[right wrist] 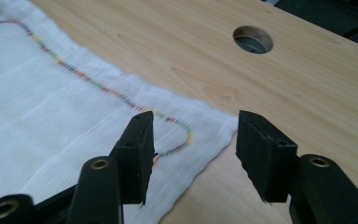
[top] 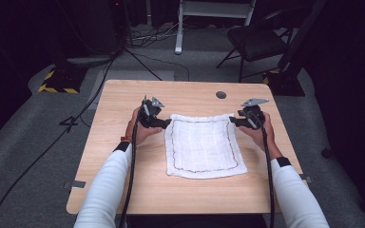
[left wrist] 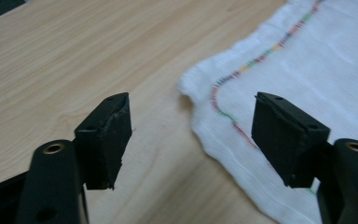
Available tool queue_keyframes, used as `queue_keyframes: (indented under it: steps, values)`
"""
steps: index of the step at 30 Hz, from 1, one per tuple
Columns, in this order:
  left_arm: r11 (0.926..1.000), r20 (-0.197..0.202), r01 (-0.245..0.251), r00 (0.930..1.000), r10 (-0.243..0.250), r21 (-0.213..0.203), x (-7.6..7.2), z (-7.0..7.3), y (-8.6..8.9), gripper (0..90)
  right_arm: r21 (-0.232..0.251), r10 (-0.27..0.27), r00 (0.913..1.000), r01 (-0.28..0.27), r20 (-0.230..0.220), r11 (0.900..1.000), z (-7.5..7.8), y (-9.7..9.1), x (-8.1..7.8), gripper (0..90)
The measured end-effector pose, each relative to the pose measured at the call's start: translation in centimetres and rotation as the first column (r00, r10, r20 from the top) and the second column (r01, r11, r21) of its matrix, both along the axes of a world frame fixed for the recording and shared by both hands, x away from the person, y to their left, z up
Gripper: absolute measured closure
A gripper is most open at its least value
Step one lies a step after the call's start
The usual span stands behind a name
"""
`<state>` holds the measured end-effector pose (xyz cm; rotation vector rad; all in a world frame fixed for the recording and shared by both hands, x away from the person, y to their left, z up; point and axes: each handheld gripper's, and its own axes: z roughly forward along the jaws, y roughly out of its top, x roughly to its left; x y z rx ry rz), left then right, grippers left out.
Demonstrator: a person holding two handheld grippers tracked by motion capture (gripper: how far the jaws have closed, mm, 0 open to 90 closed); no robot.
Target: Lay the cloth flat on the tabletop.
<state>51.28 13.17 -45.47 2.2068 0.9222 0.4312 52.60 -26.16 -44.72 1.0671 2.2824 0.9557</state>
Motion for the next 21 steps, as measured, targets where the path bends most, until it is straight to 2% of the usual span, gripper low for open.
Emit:
queue_keyframes:
  steps: [3,5,6,8,10,12,14,16,18,19,21]
  values:
    - [0.9989,-0.011,0.046,0.9989,-0.046,0.010,-1.5,-0.1,-0.2,26.0,0.036,0.050,0.9987,-0.050,-0.002,0.9981,0.1,-0.2,-1.8,45.6]
    - [0.9979,-0.013,0.064,0.9978,-0.064,-0.001,-2.5,-0.2,-0.1,25.1,0.050,0.081,0.9967,-0.081,-0.001,0.9954,0.1,0.1,-3.2,44.8]
    - [0.9970,-0.016,0.077,0.9969,-0.077,-0.008,-3.0,-0.3,-0.1,25.0,0.063,0.102,0.9948,-0.102,-0.003,0.9928,0.1,0.3,-3.8,44.4]
    - [0.9953,-0.014,0.096,0.9953,-0.096,0.009,-3.9,-0.4,-0.1,24.3,0.061,0.136,0.9907,-0.136,0.000,0.9888,0.0,0.8,-4.9,43.5]
    - [0.9936,-0.019,0.112,0.9935,-0.112,0.010,-4.7,-0.5,0.1,24.0,0.063,0.186,0.9826,-0.185,-0.001,0.9807,-0.1,1.5,-6.2,42.6]
    - [0.9922,-0.026,0.124,0.9919,-0.124,0.010,-5.6,-0.6,0.4,22.8,0.060,0.233,0.9725,-0.232,0.002,0.9708,-0.1,2.5,-7.4,41.8]
    - [0.9896,-0.033,0.142,0.9894,-0.141,0.024,-6.5,-0.9,0.7,21.7,0.062,0.287,0.9579,-0.287,0.003,0.9559,-0.2,3.5,-8.6,42.9]
    - [0.9899,-0.034,0.139,0.9899,-0.138,0.030,-7.3,-1.1,1.2,21.4,0.043,0.340,0.9405,-0.340,0.008,0.9395,-0.3,4.8,-9.8,43.1]
    - [0.9904,-0.040,0.136,0.9900,-0.135,0.024,-8.0,-1.4,1.9,21.4,0.038,0.380,0.9250,-0.380,0.007,0.9243,-0.5,6.0,-10.7,44.3]
    - [0.9916,-0.042,0.127,0.9911,-0.126,0.021,-8.4,-1.6,2.3,21.4,0.036,0.391,0.9203,-0.391,0.003,0.9197,-0.6,6.4,-11.0,44.5]
    - [0.9927,-0.042,0.119,0.9921,-0.118,0.018,-8.8,-1.8,2.9,21.4,0.041,0.429,0.9035,-0.428,-0.008,0.9029,-1.0,7.7,-11.8,46.1]
